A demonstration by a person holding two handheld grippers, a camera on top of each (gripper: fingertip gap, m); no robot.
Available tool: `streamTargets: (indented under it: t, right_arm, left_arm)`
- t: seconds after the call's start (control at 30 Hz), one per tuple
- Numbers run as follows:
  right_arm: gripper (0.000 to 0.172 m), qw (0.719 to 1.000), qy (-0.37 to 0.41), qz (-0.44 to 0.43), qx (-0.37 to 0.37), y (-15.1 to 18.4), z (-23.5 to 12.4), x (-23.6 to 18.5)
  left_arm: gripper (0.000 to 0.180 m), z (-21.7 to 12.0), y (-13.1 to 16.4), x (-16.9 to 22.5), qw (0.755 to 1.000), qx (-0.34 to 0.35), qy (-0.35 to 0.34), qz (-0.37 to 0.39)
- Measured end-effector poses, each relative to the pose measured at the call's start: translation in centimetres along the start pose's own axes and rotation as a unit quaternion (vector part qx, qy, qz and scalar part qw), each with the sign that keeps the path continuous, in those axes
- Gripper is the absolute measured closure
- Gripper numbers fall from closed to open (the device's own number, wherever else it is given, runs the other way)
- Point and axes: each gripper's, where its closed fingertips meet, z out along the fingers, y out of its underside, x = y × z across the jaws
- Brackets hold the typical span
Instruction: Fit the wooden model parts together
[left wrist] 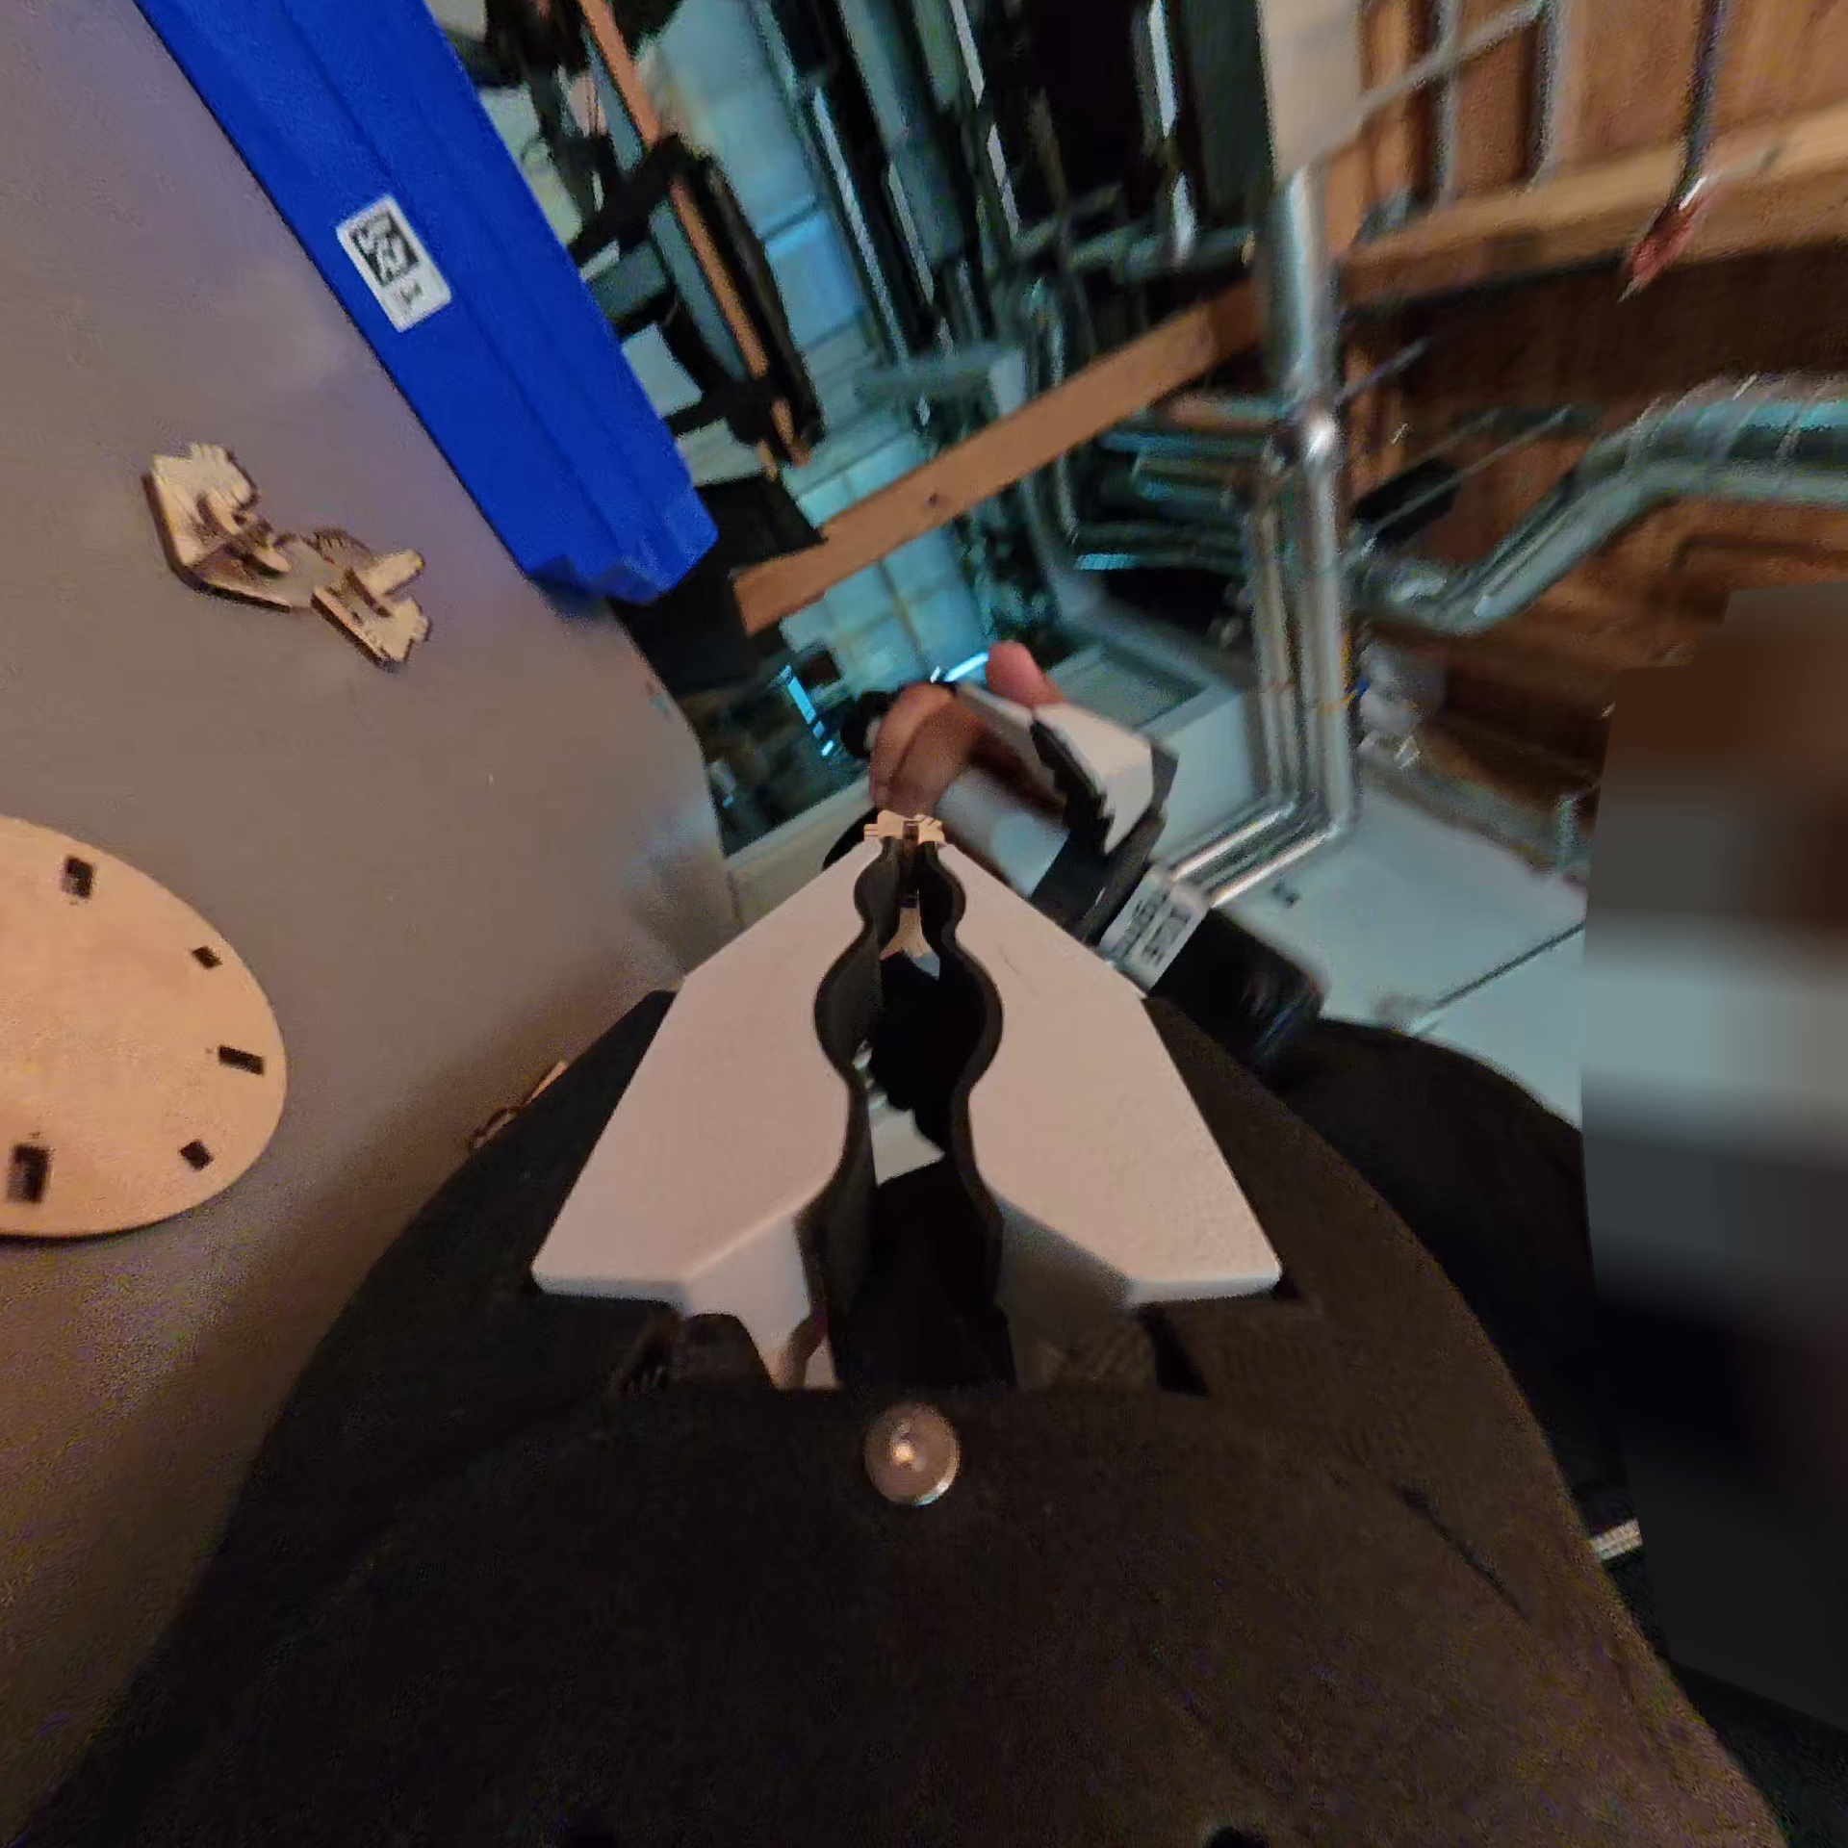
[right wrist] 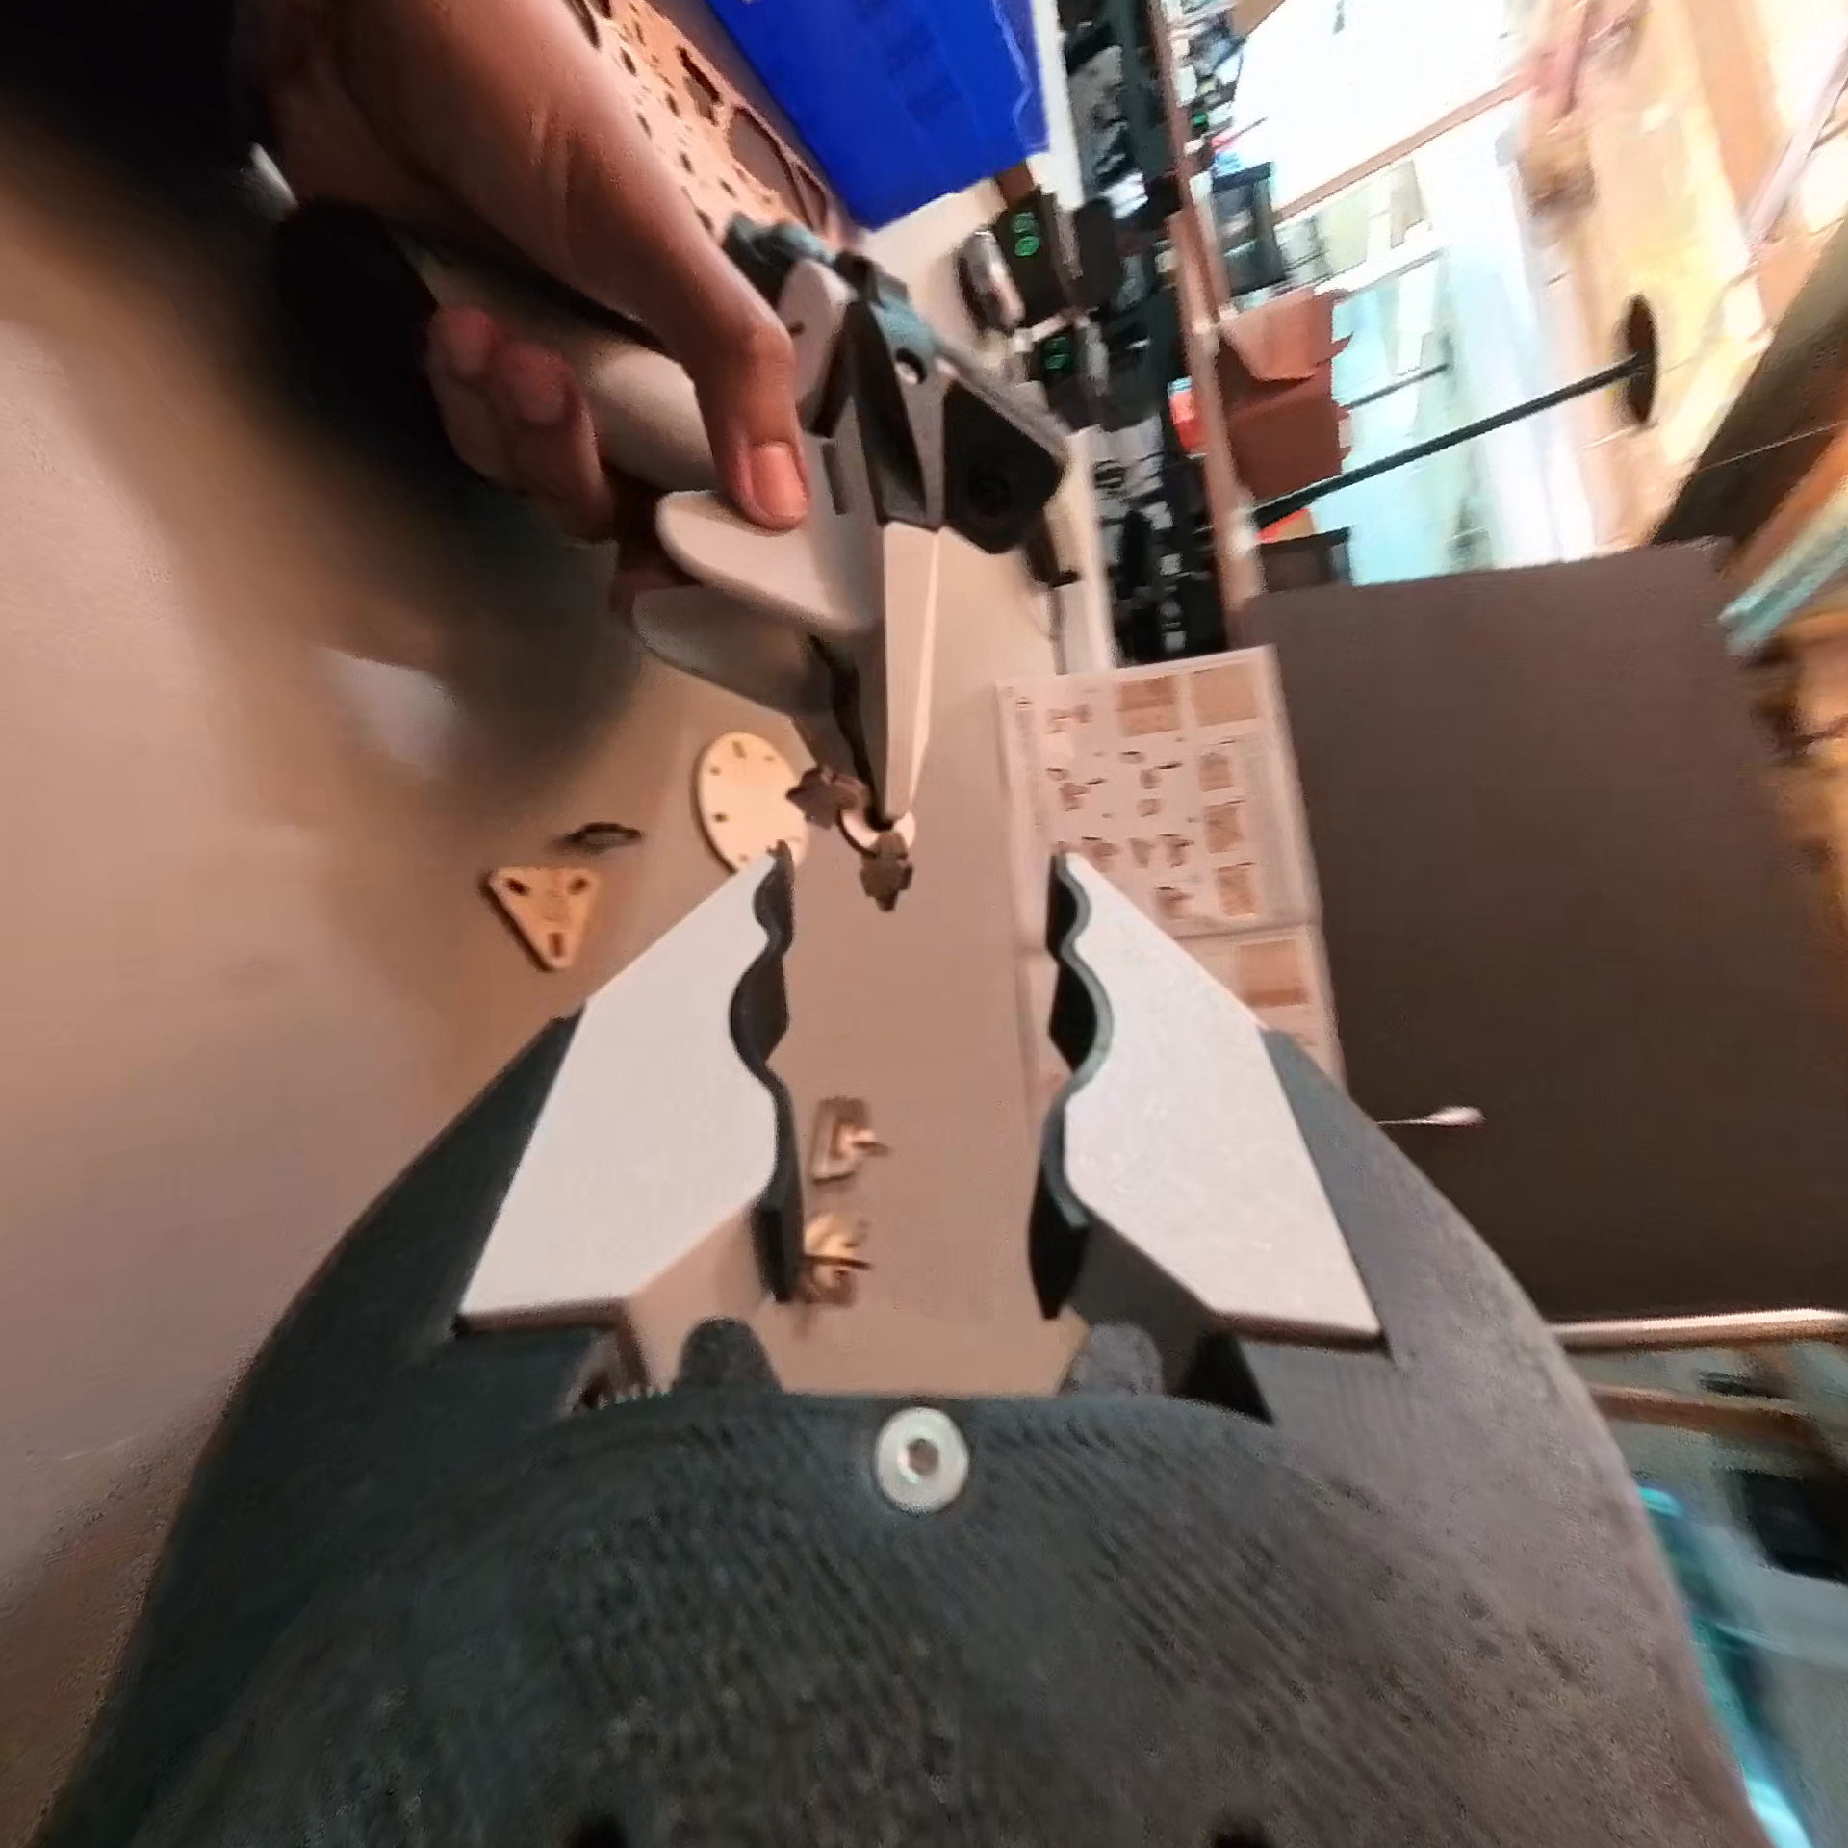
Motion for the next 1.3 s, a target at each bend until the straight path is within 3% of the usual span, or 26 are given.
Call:
streamTargets:
  t: [0.07,0.17,0.23,0.5,0.73,1.3]
  right_arm:
    - [0.124,0.993,0.056,-0.103,-0.018,-0.4,-0.2,0.5]
    - [0.139,0.956,0.119,-0.264,-0.056,-0.8,0.2,0.4]
    - [0.145,0.938,0.136,-0.310,-0.078,-0.7,0.8,0.2]
    - [0.165,0.917,0.152,-0.362,-0.071,-1.0,1.6,-0.2]
    - [0.171,0.918,0.144,-0.362,-0.072,-0.8,1.9,-0.1]
    - [0.163,0.913,0.134,-0.374,-0.090,0.0,2.0,-0.2]
  left_arm:
    - [0.178,-0.6,-1.0,0.2,0.999,0.035,0.025,-0.030]
    - [0.178,-0.7,-1.3,0.8,0.998,0.044,0.041,-0.028]
    - [0.178,-0.6,-1.4,1.0,0.997,0.050,0.045,-0.025]
    - [0.178,-0.3,-1.2,1.2,0.996,0.046,0.063,-0.038]
    - [0.178,-0.3,-1.2,1.3,0.996,0.045,0.065,-0.039]
    - [0.178,-0.4,-1.2,1.0,0.996,0.046,0.061,-0.041]
